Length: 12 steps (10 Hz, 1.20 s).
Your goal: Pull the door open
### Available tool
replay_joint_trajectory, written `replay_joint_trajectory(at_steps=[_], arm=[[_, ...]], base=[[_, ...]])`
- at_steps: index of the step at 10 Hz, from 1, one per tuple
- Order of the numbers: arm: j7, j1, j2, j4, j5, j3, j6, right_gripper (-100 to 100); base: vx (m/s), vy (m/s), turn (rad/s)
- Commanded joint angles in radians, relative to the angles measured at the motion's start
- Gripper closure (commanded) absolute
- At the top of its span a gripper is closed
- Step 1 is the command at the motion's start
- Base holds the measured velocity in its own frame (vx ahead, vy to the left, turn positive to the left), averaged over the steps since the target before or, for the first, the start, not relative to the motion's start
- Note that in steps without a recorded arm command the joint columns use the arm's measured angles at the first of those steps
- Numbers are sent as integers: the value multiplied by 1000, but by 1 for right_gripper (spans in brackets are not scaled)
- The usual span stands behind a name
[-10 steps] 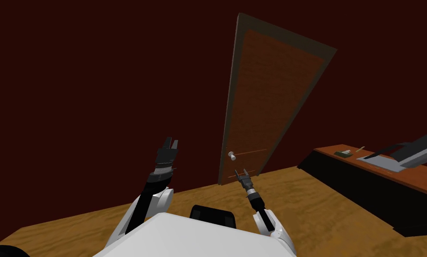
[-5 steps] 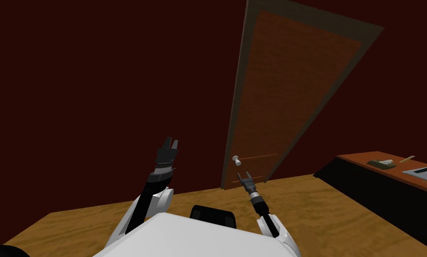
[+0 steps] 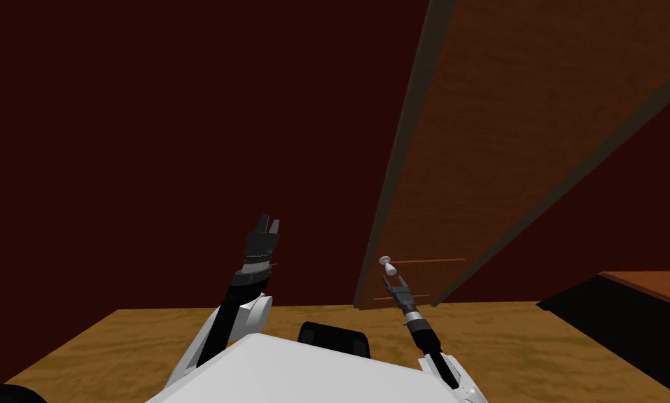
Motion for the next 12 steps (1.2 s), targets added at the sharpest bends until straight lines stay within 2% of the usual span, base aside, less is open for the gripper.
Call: replay_joint_trajectory(at_steps=[1,2,5,6,11,12], arm=[[-7,21,-21,7,-19,-26,-20,-100],[-7,24,-27,14,-25,-33,-27,-100],[-9,27,-26,5,-24,-32,-21,-100],[-9,27,-26,5,-24,-32,-21,100],[-9,27,-26,5,-24,-32,-21,100],[-41,27,-28,4,-38,-29,-17,100]], base=[[190,41,239],[175,19,115],[38,-1,7],[7,-3,-7],[0,-2,0],[-31,-23,94]])
